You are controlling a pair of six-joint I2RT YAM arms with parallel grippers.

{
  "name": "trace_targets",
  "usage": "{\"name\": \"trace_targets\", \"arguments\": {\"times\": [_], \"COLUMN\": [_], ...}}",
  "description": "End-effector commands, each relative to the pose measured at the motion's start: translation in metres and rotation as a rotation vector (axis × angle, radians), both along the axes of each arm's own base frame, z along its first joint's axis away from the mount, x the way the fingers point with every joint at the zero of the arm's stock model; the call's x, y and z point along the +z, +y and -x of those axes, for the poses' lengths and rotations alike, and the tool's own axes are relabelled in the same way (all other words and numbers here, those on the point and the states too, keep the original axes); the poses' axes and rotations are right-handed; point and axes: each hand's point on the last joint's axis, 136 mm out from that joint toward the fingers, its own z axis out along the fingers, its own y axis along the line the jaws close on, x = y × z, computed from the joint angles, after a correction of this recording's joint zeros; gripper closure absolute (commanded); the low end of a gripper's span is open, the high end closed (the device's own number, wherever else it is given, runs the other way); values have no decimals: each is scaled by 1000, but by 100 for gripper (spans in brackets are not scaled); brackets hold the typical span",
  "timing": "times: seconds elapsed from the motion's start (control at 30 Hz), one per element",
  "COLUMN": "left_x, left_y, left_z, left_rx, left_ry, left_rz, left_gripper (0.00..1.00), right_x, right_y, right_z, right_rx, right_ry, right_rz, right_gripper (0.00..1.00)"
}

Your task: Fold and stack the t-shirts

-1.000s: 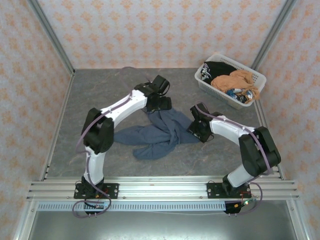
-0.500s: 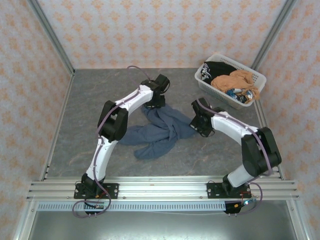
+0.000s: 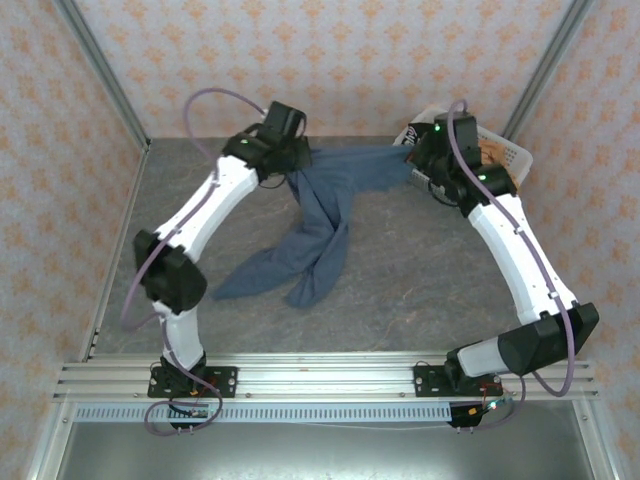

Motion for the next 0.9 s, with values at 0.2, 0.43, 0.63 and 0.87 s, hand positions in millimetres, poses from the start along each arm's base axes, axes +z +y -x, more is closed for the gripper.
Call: {"name": "trace_targets", "arguments": {"times": [0.2,0.43,0.63,0.87], "left_x": [17,-50,-85,-96], "left_y": [47,53,42,-20], "left_z": [51,85,91,83], "left_rx": [152,181,153,-2], "left_ry": [-37,110,209,232], "left_rz": [40,67,74,93], "left_gripper": [40,33,33,32], "right_x": [81,-26,-115,-155], "right_y": [20,-1,-22,-24], "right_z": [12,75,112,134], "right_rx": [163,120,47,15], "right_ry": [-214,43,223,308], "right_rz": [-92,-43,-4,-58], "right_gripper": [100,100,100,100]}}
